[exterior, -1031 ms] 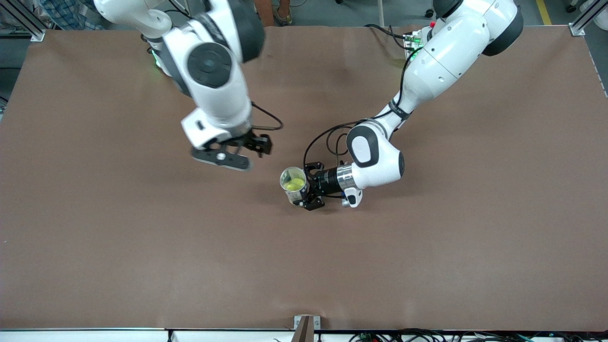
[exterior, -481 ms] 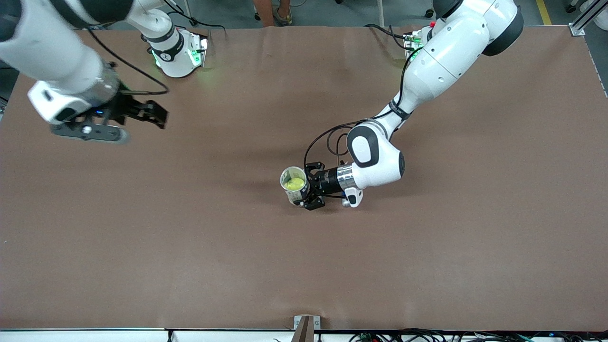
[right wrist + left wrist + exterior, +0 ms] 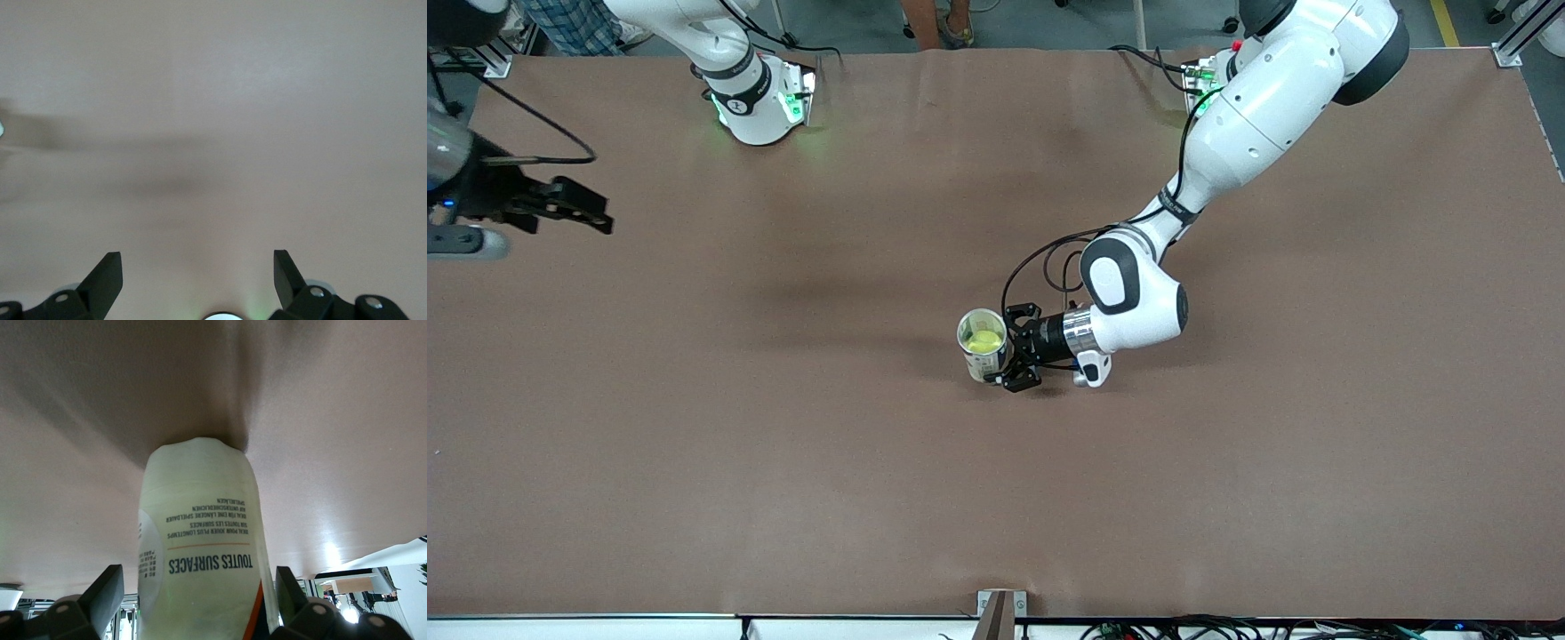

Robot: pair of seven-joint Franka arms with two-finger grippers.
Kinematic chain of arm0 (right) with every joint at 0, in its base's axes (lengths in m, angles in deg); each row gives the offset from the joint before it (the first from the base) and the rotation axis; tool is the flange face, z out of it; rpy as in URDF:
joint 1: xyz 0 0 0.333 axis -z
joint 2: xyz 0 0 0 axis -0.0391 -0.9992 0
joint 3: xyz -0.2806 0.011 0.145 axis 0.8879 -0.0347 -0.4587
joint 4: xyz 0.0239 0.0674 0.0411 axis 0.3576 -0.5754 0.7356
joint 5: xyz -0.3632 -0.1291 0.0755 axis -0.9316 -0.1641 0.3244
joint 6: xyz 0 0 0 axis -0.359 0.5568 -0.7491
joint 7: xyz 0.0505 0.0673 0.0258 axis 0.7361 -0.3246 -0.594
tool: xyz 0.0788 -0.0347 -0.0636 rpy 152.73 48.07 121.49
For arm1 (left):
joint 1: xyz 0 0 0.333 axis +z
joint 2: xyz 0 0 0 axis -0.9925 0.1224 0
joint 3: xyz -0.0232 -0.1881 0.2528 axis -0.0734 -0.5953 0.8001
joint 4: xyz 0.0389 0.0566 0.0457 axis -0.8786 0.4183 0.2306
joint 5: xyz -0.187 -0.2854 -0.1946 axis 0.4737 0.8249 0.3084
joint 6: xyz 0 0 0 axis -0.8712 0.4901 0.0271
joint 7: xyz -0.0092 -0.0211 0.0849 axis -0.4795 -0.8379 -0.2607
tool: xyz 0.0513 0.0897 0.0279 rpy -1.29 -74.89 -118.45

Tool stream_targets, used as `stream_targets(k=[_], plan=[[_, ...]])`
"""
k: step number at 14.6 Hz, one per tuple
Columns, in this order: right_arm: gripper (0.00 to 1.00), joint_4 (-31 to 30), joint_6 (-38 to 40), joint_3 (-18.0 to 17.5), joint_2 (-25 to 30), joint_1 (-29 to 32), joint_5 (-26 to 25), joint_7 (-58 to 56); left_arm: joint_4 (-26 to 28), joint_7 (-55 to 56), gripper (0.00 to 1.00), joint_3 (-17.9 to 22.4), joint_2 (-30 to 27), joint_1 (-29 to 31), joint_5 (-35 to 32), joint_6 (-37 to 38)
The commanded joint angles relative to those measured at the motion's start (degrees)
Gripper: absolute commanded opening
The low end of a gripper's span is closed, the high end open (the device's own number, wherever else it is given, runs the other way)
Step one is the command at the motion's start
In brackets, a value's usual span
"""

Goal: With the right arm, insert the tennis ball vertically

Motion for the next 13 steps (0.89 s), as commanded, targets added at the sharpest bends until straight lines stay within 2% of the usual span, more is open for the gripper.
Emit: stream_targets(k=[1,3,8,13], plan=[[1.00,-1.10,-2.23,-1.25,1.36,2.37,-2.47,-1.60,2.43,-0.48,1.00,-0.10,-1.96,0.80,-0.48,-0.23],[1.00,-0.05,-3.20,-1.34,1.28,2.19,-4.68,-1.60,3.48,-0.57,1.00,-0.10,-2.22,1.32,-1.44,-0.05],[1.00,3.99,-3.55,-1.34,0.23,3.68,-3.81,-1.60,7.35,-0.83,1.00,-0.19,-4.94,3.43,-2.94,2.41],[1.00,8.12,-3.55,-1.25,-0.92,5.43,-3.90,-0.98,8.06,-0.39,1.00,-0.10,-6.53,5.28,-5.40,3.29]])
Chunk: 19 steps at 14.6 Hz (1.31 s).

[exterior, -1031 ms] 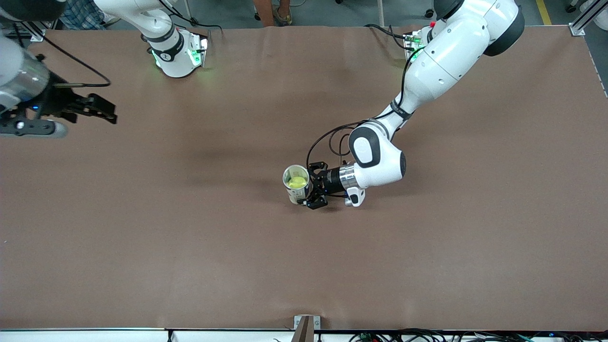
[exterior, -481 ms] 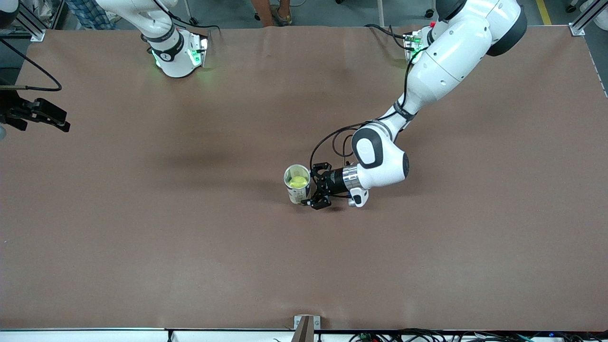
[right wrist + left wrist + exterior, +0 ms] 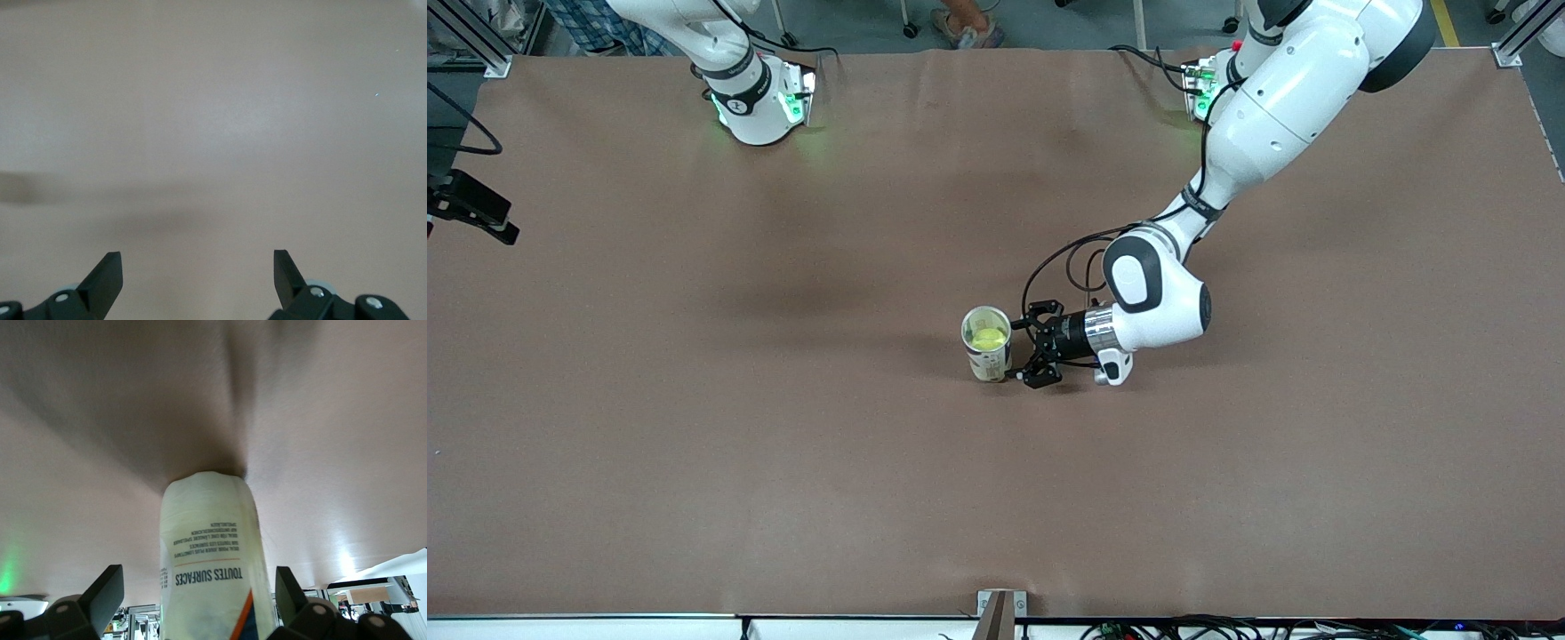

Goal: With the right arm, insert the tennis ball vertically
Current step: 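Set the can upright on the table and open the left gripper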

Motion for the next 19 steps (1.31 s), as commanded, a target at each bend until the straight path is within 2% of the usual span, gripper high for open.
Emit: stream_targets(k=[1,4,9,12,15,19], plan=[[1.00,1.80,0.09,-0.80,-0.73,2.41,-0.01,0.20,2.09,-0.08,1.00,-0.11,-2.97,0.97,-1.41,0.95],[1.00,1.80,0.18,-0.72,-0.73,2.59,2.19,-0.24,2.27,1.05,1.00,0.33,-4.38,1.06,-6.05,0.95],[1.00,1.80,0.09,-0.89,-1.26,2.15,2.28,-0.33,3.14,3.61,1.00,7.35,-8.59,1.85,-22.73,2.61],[1.00,1.89,0.09,-0.98,-1.26,1.98,2.19,-0.24,1.74,3.69,1.00,12.19,-11.75,2.29,-37.57,11.30],[1.00,2.15,0.18,-0.98,-1.26,2.07,2.63,-0.07,-2.20,3.43,1.00,13.08,-14.22,3.96,-53.31,22.09],[1.00,2.15,0.09,-0.98,-1.26,2.06,2.37,-0.07,-7.40,-2.07,1.00,13.08,-16.67,6.50,-63.53,34.14]])
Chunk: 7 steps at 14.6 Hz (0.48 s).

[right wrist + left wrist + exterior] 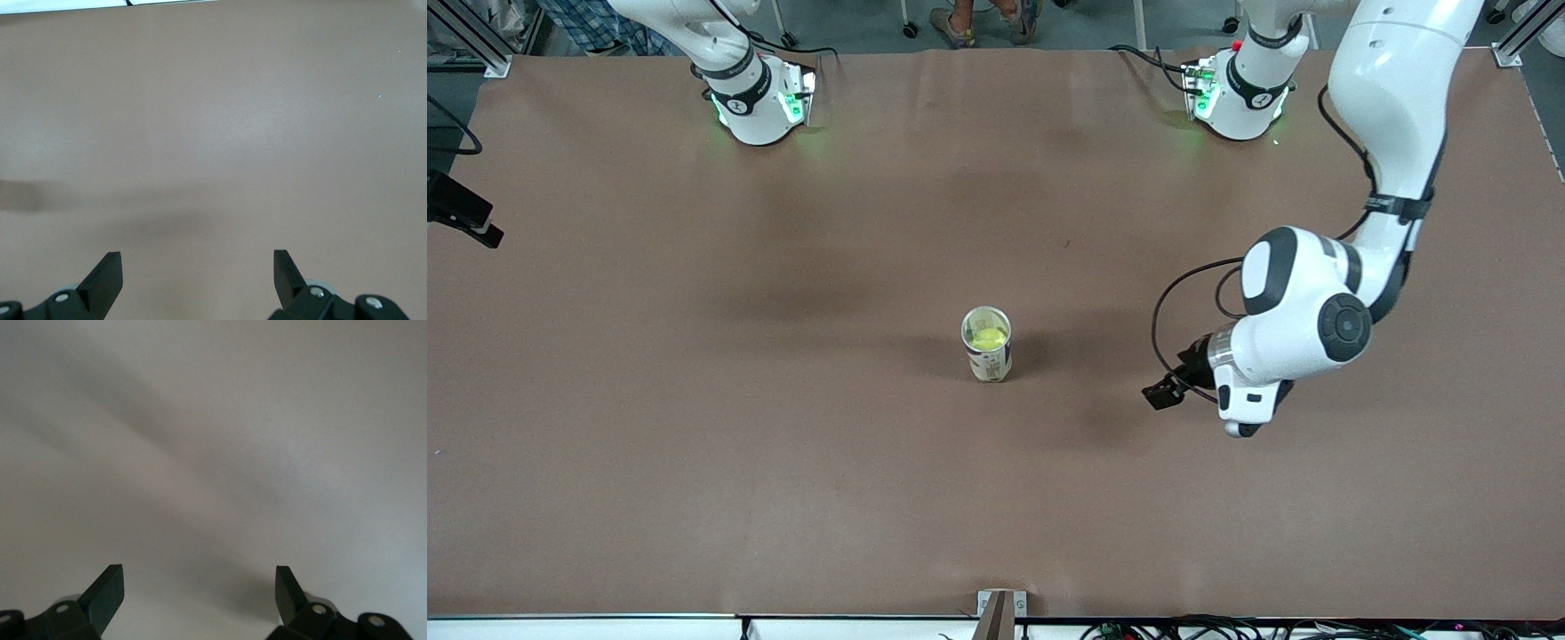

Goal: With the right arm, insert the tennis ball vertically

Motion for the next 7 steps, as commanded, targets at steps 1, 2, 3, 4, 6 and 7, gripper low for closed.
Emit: stream_targets(k=[1,2,3,4,6,7], plan=[[1.00,0.89,-0.08,-0.37,-0.38,0.67,0.66,-0.15,-1.78,-7.54,1.00,0.01,-2.76,2.45,-4.77,6.42],[1.00,0.89,0.00,-0.37,-0.38,0.93,0.57,-0.15,-1.70,-10.45,1.00,-0.25,-4.08,3.77,-4.78,7.30],[1.00,0.89,0.00,-0.37,-0.38,0.85,0.39,-0.15,-1.61,-12.83,1.00,-0.43,-5.40,4.57,-4.78,9.14],[1.00,0.89,-0.08,-0.37,-0.38,0.93,0.30,-0.15,-1.70,-14.86,1.00,-0.43,-6.28,4.93,-5.04,11.25],[1.00,0.89,0.00,-0.37,-0.56,0.94,0.65,-0.15,-1.44,-18.64,1.00,-0.60,-9.00,6.24,-5.13,12.85],[1.00,0.89,0.00,-0.37,-0.56,0.85,0.83,-0.15,-1.35,-20.05,1.00,-0.60,-10.32,6.16,-5.13,14.16]])
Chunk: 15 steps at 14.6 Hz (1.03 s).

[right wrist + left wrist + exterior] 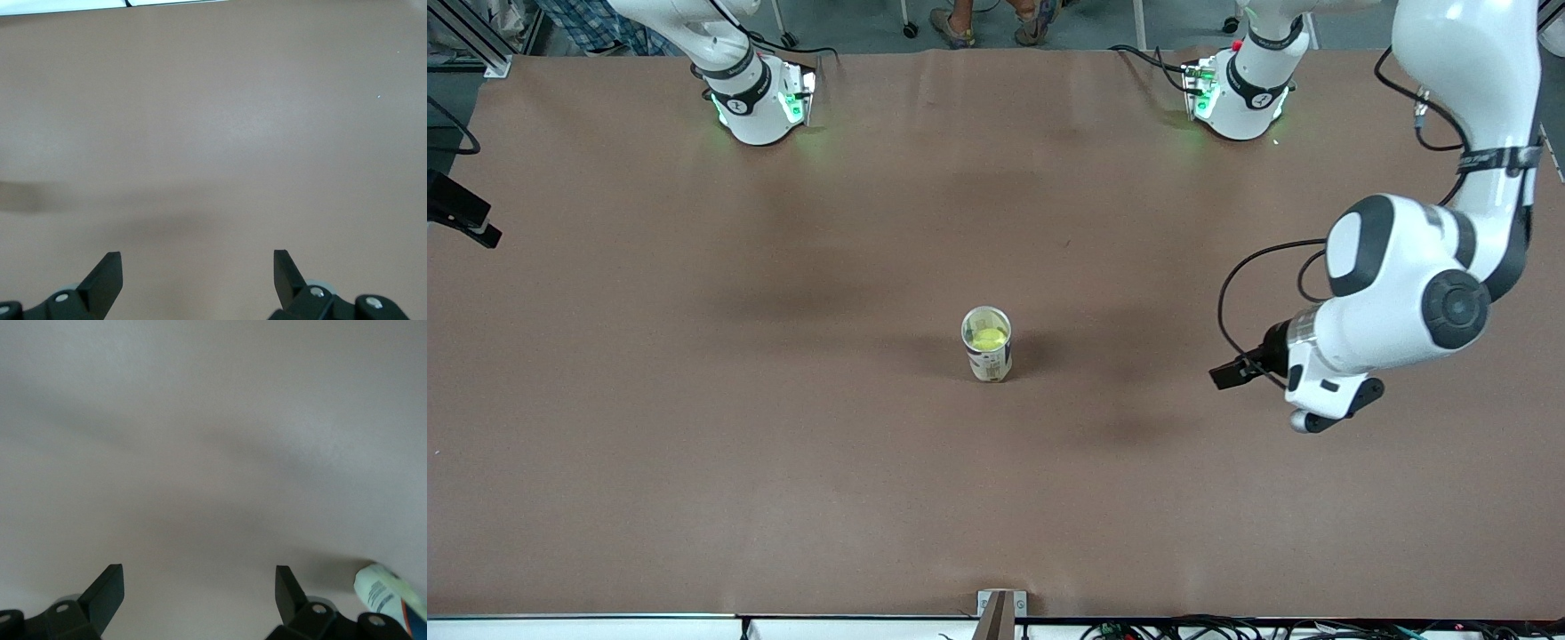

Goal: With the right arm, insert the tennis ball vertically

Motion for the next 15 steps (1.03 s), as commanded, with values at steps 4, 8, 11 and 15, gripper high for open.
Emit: stream_targets(k=[4,8,11,15], plan=[[1.00,0.82,-0.03,-0.48,-0.60,0.48,1.01,-0.07,0.63,-14.76,1.00,-0.49,-8.25,1.88,-1.49,5.94],[1.00,0.82,-0.03,-0.48,-0.60,0.74,1.01,-0.07,0.20,-24.81,1.00,1.00,-10.99,1.88,-1.57,8.06],[1.00,0.82,-0.03,-0.48,-0.60,0.83,1.01,-0.07,-4.79,-34.91,1.00,3.55,-11.43,1.79,-1.31,17.25],[1.00,0.82,-0.03,-0.48,-0.69,0.91,0.93,-0.07,-6.93,-33.35,1.00,8.12,-16.34,0.30,-1.40,23.43]])
